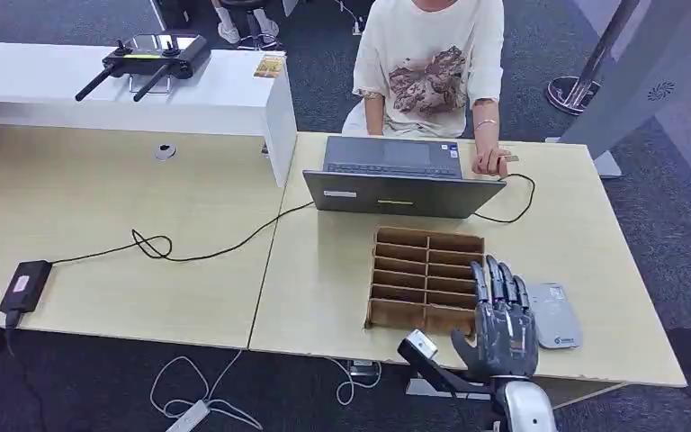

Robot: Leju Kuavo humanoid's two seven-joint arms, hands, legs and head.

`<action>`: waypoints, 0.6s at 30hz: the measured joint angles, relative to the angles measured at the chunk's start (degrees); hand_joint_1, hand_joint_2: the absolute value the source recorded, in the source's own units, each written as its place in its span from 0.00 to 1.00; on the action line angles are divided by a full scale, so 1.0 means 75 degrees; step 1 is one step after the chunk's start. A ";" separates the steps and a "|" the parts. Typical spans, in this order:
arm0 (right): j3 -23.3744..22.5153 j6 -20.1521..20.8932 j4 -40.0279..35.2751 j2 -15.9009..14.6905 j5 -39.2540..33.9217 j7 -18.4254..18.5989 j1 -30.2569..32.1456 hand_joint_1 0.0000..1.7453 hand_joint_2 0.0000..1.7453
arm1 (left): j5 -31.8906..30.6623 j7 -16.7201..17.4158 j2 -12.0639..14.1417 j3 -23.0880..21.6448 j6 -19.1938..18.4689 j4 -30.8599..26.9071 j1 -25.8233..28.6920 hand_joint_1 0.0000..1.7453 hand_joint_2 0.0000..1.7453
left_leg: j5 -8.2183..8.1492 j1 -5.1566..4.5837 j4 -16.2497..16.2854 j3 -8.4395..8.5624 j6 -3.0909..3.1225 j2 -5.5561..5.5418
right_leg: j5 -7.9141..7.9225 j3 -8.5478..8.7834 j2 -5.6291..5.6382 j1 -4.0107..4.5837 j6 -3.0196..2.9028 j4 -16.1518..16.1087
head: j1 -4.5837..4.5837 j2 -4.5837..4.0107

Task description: Pass the card to the sensor for recognition and then transmit it.

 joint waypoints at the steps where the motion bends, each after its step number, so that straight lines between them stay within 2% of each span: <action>1: -0.0012 -0.0020 0.0009 0.0000 -0.0003 -0.0006 -0.0001 0.10 1.00 | -0.0003 0.0000 0.0000 0.0000 0.0000 0.0000 0.0000 0.00 1.00 | 0.0000 0.0000 0.0000 0.0000 0.0000 0.0000 | 0.0000 0.0000 0.0000 0.0000 0.0000 0.0000 | 0.0000 0.0000; 9: -0.0070 -0.0224 0.0102 0.0000 -0.0105 -0.0076 -0.0023 0.13 1.00 | -0.0017 0.0000 0.0023 -0.0003 0.0003 0.0000 0.0000 0.00 1.00 | 0.0000 0.0000 0.0000 0.0000 0.0000 0.0000 | 0.0000 0.0000 0.0000 0.0000 0.0000 0.0000 | 0.0000 0.0000; 12: -0.0076 -0.0242 0.0163 0.0000 -0.0099 -0.0096 -0.0058 0.17 1.00 | -0.0029 0.0003 0.0026 -0.0003 0.0003 0.0000 0.0000 0.00 1.00 | 0.0000 0.0000 0.0000 0.0000 0.0000 0.0000 | 0.0000 0.0000 0.0000 0.0000 0.0000 0.0000 | 0.0000 0.0000; 13: -0.0076 -0.0254 0.0184 0.0000 -0.0102 -0.0102 -0.0063 0.24 1.00 | -0.0032 0.0000 0.0029 -0.0003 0.0003 0.0000 0.0000 0.00 1.00 | 0.0000 0.0000 0.0000 0.0000 0.0000 0.0000 | 0.0000 0.0000 0.0000 0.0000 0.0000 0.0000 | 0.0000 0.0000; 18: -0.0076 -0.0323 0.0294 0.0000 -0.0105 -0.0149 -0.0105 0.27 1.00 | -0.0032 0.0003 0.0032 -0.0003 0.0006 0.0000 0.0000 0.00 1.00 | 0.0000 0.0000 0.0000 0.0000 0.0000 0.0000 | 0.0000 0.0000 0.0000 0.0000 0.0000 0.0000 | 0.0000 0.0000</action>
